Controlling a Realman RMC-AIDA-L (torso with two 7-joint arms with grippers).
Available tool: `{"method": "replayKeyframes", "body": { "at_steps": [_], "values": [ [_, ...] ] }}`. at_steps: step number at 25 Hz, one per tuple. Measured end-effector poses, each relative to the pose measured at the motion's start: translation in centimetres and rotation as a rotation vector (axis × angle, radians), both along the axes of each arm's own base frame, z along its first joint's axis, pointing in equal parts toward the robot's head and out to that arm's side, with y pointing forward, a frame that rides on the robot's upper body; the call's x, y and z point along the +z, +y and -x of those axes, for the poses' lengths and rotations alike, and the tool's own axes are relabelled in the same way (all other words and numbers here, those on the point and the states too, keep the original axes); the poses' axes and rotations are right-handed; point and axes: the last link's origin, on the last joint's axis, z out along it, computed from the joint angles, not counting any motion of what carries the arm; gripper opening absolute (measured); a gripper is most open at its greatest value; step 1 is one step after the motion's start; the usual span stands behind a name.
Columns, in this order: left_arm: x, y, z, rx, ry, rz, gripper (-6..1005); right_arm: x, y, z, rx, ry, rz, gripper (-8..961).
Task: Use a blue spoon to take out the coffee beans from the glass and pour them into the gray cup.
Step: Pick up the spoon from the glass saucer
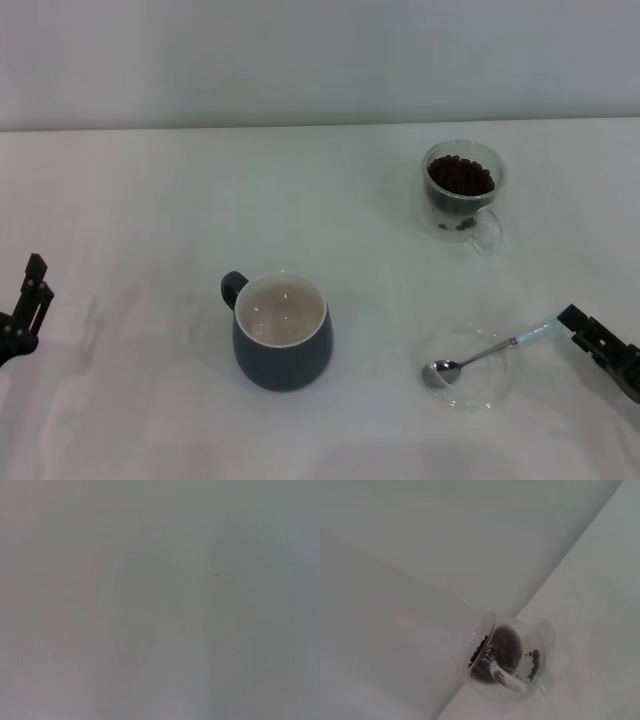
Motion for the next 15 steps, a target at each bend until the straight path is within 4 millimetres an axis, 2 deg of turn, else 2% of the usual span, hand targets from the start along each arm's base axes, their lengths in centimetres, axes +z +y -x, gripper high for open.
{"method": "replayKeyframes", "body": {
  "at_steps": [6,15],
  "values": [
    [0.1,0.0,-0.1,-0.006,-0.006,-0.003,701,-0.3,1.7,0.7,0.039,-0.017,0.017,647],
    [0.1,-0.2,0.1,-0.005,-0.010,0.003,700,-0.6,1.9,1.1,0.053,0.003,0.052,642]
  ]
}}
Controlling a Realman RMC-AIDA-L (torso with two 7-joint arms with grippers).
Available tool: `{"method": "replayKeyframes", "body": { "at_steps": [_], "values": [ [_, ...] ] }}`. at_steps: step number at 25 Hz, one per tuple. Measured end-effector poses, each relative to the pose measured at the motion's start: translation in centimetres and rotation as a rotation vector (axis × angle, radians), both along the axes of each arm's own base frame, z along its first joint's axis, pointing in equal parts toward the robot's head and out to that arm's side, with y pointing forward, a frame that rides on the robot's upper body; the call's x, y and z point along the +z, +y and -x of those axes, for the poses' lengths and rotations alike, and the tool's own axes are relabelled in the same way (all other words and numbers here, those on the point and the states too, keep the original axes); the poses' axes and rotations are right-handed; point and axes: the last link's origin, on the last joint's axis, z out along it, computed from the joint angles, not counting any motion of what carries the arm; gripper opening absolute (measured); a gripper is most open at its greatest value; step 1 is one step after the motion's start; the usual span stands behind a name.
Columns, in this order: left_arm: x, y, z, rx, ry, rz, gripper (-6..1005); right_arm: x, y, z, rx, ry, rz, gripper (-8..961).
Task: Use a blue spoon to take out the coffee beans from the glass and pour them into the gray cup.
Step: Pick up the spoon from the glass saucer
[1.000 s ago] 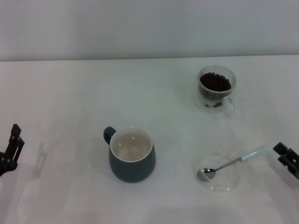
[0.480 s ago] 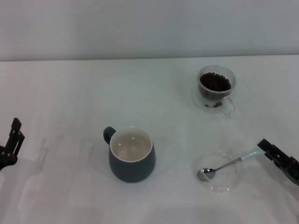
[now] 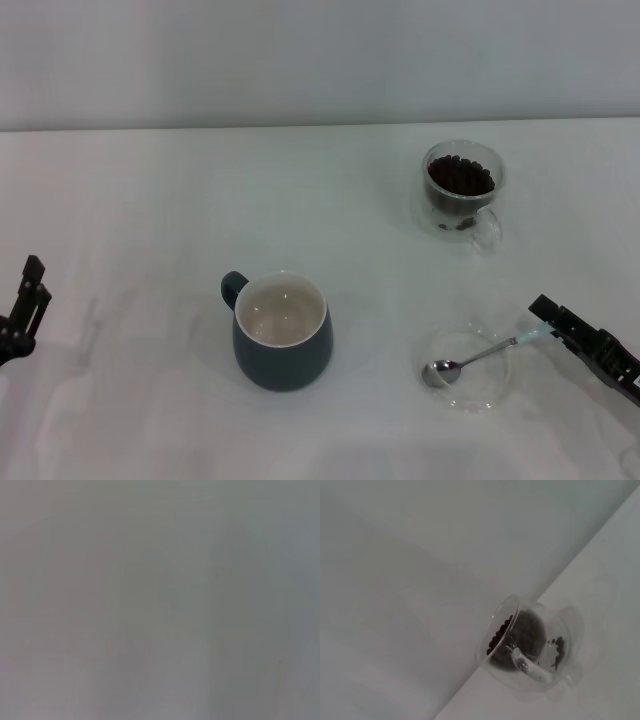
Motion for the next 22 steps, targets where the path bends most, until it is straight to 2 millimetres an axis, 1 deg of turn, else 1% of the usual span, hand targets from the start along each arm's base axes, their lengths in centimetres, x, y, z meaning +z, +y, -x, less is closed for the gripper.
{"method": "replayKeyframes", "body": {
  "at_steps": [3,12,17,22],
  "values": [
    [0.1,-0.1,0.1,0.004,-0.011,0.001,700,0.2,0.0,0.2,0.002,0.033,0.011,640],
    [0.1,0.0,0.1,0.005,-0.015,-0.002,700,0.4,0.2,0.6,0.032,0.052,0.009,399],
    [0.2,-0.2,0.3,0.016,-0.017,-0.009,700,1.1,0.6,1.2,0.070,0.080,-0.007,182],
    [0.3,-0.2,0.2,0.010,-0.021,-0.020,700,2.4,1.8,1.8,0.132,0.088,-0.026,150]
  ]
}}
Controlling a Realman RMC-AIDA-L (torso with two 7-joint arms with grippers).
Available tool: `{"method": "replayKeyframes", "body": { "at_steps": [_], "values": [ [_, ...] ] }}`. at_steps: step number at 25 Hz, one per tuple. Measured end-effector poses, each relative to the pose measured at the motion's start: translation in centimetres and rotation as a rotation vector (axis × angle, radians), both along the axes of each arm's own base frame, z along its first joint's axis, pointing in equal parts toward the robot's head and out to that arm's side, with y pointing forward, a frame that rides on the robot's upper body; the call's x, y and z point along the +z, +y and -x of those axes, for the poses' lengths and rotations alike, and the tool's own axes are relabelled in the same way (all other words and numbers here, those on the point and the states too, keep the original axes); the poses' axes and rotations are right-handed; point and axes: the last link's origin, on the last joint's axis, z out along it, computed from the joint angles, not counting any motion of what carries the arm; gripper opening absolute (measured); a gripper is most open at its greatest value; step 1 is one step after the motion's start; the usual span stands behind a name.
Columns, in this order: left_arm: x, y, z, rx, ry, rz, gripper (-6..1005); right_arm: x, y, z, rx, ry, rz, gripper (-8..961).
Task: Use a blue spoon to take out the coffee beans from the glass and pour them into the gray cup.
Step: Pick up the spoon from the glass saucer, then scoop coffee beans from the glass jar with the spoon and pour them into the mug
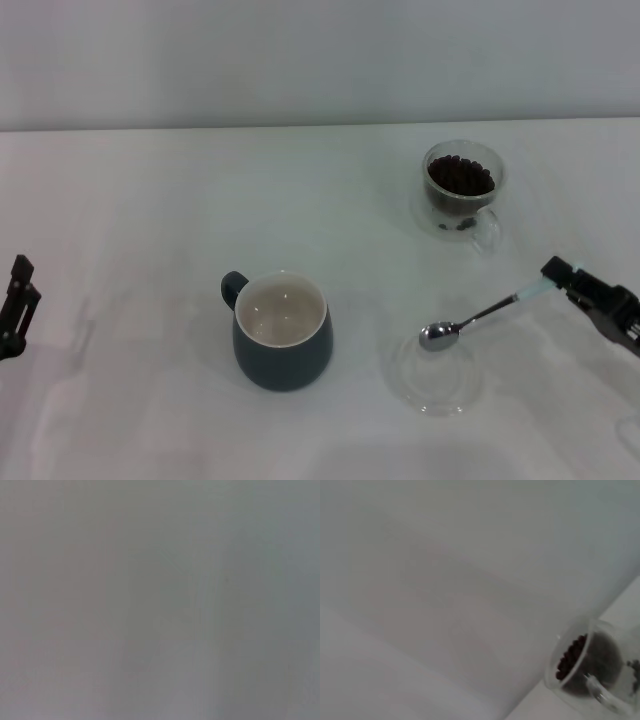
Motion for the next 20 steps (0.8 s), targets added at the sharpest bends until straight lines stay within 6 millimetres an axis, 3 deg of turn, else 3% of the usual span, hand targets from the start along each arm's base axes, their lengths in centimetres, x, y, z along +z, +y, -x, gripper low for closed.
{"method": "replayKeyframes", "body": {
  "at_steps": [7,13,17,20],
  "values": [
    [0.1,-0.2,-0.2,-0.015,-0.021,-0.006,700,3.1,3.0,1.7,0.152,-0.069,-0.082,147],
    [0.5,0.0,0.2,-0.007,-0.061,-0.002,691,7.1,8.4,4.5,0.328,-0.315,-0.242,151],
    [0.9,0.3,0.5,0.019,-0.071,-0.020,690,7.6,12.3,6.6,0.383,-0.518,-0.335,153],
    [1.0,0.5,0.8,0.049,-0.091,-0.042,690,7.3,13.2,7.5,0.411,-0.581,-0.369,155]
  ]
}}
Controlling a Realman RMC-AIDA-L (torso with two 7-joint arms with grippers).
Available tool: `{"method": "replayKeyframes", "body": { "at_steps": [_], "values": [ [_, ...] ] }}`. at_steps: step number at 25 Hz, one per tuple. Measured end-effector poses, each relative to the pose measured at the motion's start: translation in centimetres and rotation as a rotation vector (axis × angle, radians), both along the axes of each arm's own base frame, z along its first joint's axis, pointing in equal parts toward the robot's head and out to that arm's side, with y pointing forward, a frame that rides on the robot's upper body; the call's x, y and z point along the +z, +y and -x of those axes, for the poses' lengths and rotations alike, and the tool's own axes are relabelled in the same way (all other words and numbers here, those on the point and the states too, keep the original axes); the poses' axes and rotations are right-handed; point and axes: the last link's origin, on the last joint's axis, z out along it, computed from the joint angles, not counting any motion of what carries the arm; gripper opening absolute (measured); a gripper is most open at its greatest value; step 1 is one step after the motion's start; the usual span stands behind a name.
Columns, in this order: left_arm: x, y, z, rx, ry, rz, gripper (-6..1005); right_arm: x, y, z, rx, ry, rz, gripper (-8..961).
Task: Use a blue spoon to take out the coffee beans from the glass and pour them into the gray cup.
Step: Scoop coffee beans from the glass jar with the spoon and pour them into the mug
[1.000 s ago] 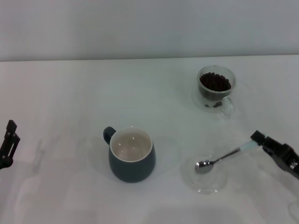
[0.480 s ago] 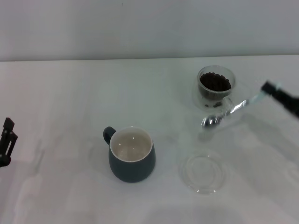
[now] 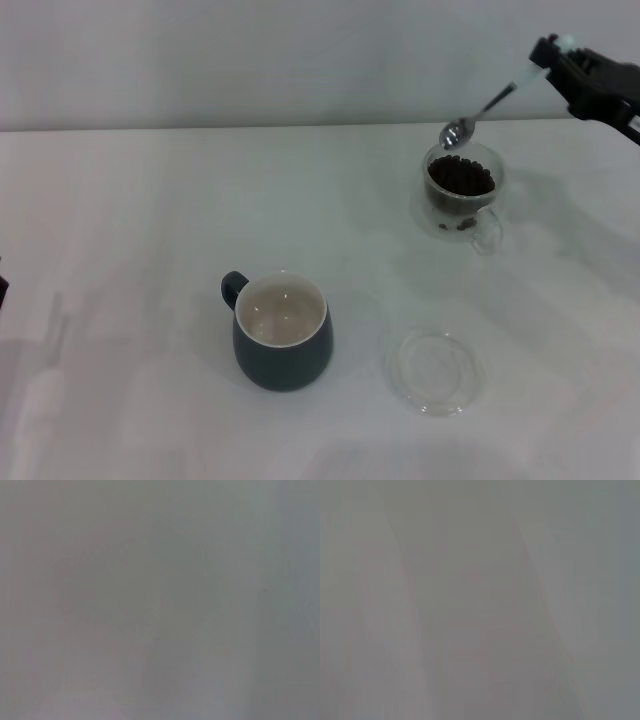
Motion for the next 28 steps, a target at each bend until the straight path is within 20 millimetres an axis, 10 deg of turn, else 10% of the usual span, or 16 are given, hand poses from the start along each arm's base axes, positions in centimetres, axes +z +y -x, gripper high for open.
{"method": "replayKeyframes", "body": {
  "at_steps": [28],
  "values": [
    [-0.5,0.3,0.1,0.021,0.006,0.029,687,-2.7,0.7,-2.4,-0.135,-0.273,-0.020,171]
  ]
}}
